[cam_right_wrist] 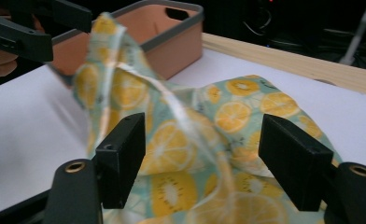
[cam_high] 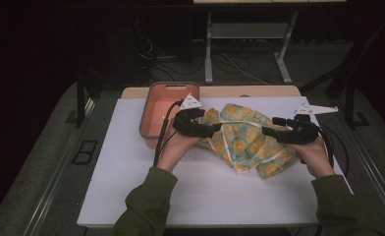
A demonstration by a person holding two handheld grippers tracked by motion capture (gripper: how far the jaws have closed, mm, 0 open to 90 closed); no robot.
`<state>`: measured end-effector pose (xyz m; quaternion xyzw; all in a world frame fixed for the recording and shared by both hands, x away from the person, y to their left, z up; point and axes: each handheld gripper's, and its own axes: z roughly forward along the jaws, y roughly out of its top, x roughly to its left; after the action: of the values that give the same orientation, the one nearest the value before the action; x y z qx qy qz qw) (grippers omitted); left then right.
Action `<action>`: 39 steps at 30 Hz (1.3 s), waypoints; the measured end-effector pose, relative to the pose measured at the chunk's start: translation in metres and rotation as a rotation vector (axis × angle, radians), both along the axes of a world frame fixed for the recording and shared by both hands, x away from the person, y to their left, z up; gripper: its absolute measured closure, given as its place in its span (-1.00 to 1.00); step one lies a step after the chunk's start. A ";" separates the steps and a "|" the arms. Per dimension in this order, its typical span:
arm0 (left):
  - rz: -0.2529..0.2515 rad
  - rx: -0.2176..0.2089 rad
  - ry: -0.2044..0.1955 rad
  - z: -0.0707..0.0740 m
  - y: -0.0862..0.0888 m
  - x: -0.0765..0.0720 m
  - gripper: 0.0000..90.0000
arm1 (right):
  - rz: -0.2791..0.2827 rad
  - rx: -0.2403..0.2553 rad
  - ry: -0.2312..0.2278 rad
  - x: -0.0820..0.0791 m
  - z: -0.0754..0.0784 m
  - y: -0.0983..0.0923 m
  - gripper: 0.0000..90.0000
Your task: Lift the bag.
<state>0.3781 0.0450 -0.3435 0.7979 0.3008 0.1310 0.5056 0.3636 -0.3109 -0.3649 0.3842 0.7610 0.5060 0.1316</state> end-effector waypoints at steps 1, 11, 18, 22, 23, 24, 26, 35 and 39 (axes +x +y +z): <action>-0.005 0.000 -0.006 0.001 0.003 -0.006 -0.61 | 0.007 -0.002 -0.006 -0.004 0.002 0.001 -0.32; -0.040 0.010 -0.006 -0.016 0.051 -0.057 -0.69 | 0.115 0.004 -0.035 -0.046 0.008 0.003 -0.38; -0.058 0.018 -0.006 -0.038 0.081 -0.084 -0.72 | 0.152 -0.011 -0.064 -0.072 -0.004 0.005 -0.45; -0.057 0.017 -0.004 -0.047 0.095 -0.093 -0.79 | 0.154 -0.035 -0.074 -0.082 -0.017 0.004 -0.52; -0.050 0.015 -0.002 -0.049 0.097 -0.095 -0.80 | 0.149 -0.036 -0.074 -0.084 -0.021 0.004 -0.54; -0.047 0.017 -0.001 -0.051 0.099 -0.097 -0.81 | 0.144 -0.033 -0.074 -0.085 -0.024 0.003 -0.54; -0.051 0.023 -0.004 -0.055 0.102 -0.100 -0.86 | 0.139 -0.038 -0.075 -0.088 -0.030 0.001 -0.56; -0.055 0.077 0.012 -0.076 0.105 -0.105 -1.00 | 0.123 -0.065 -0.046 -0.096 -0.061 -0.002 -0.64; -0.066 0.082 0.038 -0.085 0.107 -0.104 -1.00 | 0.123 -0.083 -0.036 -0.097 -0.069 0.004 -0.69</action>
<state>0.2744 0.1521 -0.4280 0.8297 0.2785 0.1111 0.4708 0.2669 -0.3068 -0.4335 0.3219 0.8008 0.4881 0.1299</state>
